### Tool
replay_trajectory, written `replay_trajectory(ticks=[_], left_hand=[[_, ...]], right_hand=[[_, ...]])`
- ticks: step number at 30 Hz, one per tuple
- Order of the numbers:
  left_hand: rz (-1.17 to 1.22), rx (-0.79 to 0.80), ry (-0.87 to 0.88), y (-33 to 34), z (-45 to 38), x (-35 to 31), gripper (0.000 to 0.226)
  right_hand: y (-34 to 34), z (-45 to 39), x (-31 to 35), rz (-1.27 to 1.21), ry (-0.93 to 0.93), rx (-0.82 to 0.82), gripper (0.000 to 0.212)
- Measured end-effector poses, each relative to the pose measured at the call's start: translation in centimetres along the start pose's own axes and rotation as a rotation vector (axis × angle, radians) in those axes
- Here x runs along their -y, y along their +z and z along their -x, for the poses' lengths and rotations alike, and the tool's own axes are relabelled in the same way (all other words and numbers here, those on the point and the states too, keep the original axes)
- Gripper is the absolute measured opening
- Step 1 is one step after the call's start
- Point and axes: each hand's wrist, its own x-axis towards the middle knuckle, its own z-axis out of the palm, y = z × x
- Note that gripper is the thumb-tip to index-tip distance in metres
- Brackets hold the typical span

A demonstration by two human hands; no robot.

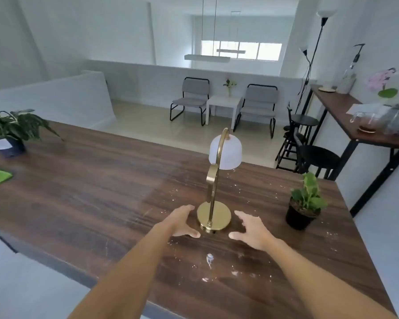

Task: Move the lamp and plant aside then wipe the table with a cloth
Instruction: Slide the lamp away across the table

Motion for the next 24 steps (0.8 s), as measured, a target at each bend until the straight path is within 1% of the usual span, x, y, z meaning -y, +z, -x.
replay_trajectory(ticks=[2,4,6,8,10,13,16,20,22,24], left_hand=[[0.049,-0.056,0.071,0.8,-0.9,0.0,0.093],[0.064,-0.095,0.1,1.4,-2.0,0.0,0.086],[-0.082,-0.121,0.16,1.1,-3.7,0.4,0.079],[-0.236,-0.139,0.222,0.2,-5.6,1.1,0.077],[-0.28,-0.141,0.25,-0.6,-7.7,1.6,0.079],[-0.321,-0.154,0.268,-2.3,-11.7,1.7,0.071],[-0.31,-0.156,0.271,-4.0,-15.7,1.9,0.064],[-0.315,-0.185,0.263,-6.1,-20.7,2.9,0.065],[-0.315,-0.222,0.25,-7.3,-22.8,3.5,0.064],[-0.319,-0.258,0.23,-8.4,-24.7,4.0,0.063]], right_hand=[[1.6,-0.8,0.6,-0.04,-0.006,-0.031,0.093],[2.7,-1.6,1.3,-0.034,0.008,-0.082,0.097],[2.8,-3.2,1.6,-0.011,0.03,-0.077,0.102],[2.5,-4.8,1.8,0.03,0.05,-0.057,0.106],[2.4,-6.9,1.9,0.028,0.068,-0.085,0.106],[1.7,-10.4,2.6,0.011,0.12,-0.139,0.102],[1.0,-14.4,3.3,0.016,0.159,-0.201,0.093],[-0.1,-20.0,4.5,0.026,0.187,-0.234,0.082],[-0.6,-22.8,5.1,0.046,0.191,-0.242,0.076],[-0.9,-25.4,5.7,0.054,0.202,-0.242,0.074]])
